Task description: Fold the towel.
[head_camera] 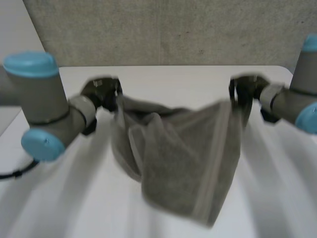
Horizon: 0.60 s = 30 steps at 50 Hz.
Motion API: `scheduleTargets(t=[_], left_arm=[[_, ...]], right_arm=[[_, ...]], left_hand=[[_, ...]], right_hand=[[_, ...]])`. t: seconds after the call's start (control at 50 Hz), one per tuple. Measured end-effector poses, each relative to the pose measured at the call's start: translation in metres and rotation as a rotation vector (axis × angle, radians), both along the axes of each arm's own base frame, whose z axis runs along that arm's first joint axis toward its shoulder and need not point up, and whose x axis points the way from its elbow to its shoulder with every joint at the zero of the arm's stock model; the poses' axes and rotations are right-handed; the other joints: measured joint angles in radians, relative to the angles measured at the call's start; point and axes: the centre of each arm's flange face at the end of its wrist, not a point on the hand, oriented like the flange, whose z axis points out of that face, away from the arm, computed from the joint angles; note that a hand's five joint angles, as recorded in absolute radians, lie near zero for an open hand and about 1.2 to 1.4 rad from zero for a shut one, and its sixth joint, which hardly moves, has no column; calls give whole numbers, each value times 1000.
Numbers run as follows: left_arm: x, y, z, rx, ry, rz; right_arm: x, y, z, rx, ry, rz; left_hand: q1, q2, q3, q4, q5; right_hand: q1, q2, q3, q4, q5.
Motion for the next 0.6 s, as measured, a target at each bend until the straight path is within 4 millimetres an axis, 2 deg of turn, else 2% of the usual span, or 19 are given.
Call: scheduleTargets(t=[0.04, 0.08, 0.1, 0.12, 0.14, 0.16, 0.18, 0.2, 0.22, 0.24, 0.28, 0.34, 0.36, 0.42, 0.48, 0.5, 0.56, 0.6], left_arm=[[-2, -15, 23, -107, -9, 5], [-2, -33, 64, -261, 2, 20], [-2, -36, 76, -304, 10, 25], [-2, -41, 98, -376, 27, 34], [-1, -43, 109, -411, 37, 39], [1, -46, 135, -495, 65, 50], [3, -46, 156, -564, 92, 61], [5, -46, 168, -600, 107, 67], [9, -46, 188, -662, 137, 78], [10, -45, 195, -683, 148, 82], [18, -43, 221, -763, 195, 98], [26, -43, 233, -791, 226, 109], [30, -45, 233, -785, 234, 114], [37, -53, 218, -730, 226, 125], [49, -67, 174, -596, 180, 149], [51, -70, 165, -569, 169, 153], [61, -76, 114, -444, 121, 164], [65, -77, 88, -391, 100, 161]], right_arm=[[4, -5, 32, -111, -9, 11], [8, -9, 87, -304, -43, 13], [8, -9, 105, -364, -58, 10], [7, -7, 137, -476, -89, 4], [7, -6, 149, -518, -102, 0], [5, 0, 184, -639, -148, -10], [2, 6, 207, -718, -183, -16], [2, 9, 217, -751, -199, -18], [-1, 16, 238, -824, -238, -21], [-2, 20, 249, -861, -259, -21], [-5, 28, 270, -932, -308, -17], [-5, 30, 272, -932, -324, -8], [-3, 28, 265, -904, -319, 2], [1, 21, 244, -820, -286, 22], [7, 12, 197, -659, -201, 62], [9, 11, 187, -627, -182, 69], [12, 8, 140, -488, -88, 103], [12, 8, 118, -429, -42, 116]], left_hand=[[11, 0, 0, 0, 1], [17, 0, 2, 0, 1], [17, 0, 3, 0, 1], [18, 0, 4, 0, 1], [18, 0, 5, 0, 1], [18, 0, 5, 1, 1], [18, 0, 6, 1, 1], [18, 0, 6, 2, 1], [18, 0, 6, 4, 1], [18, 0, 6, 4, 2], [18, 0, 8, 4, 5], [18, 0, 9, 4, 5], [18, 1, 9, 4, 5], [18, 2, 9, 4, 5], [18, 4, 9, 4, 5], [18, 4, 9, 4, 5], [18, 4, 10, 4, 5], [19, 4, 10, 4, 5]], right_hand=[[0, 0, 0, 0, 0], [4, 9, 2, 0, 0], [5, 9, 2, 0, 0], [4, 9, 2, 1, 0], [4, 9, 2, 1, 0], [5, 9, 2, 1, 0], [5, 9, 3, 1, 0], [6, 9, 3, 1, 0], [6, 9, 3, 1, 0], [6, 9, 3, 1, 0], [7, 9, 3, 1, 0], [7, 9, 3, 2, 0], [7, 9, 4, 3, 0], [7, 9, 4, 4, 0], [7, 9, 4, 4, 0], [7, 9, 4, 4, 0], [7, 9, 4, 4, 0], [7, 9, 4, 4, 0]])
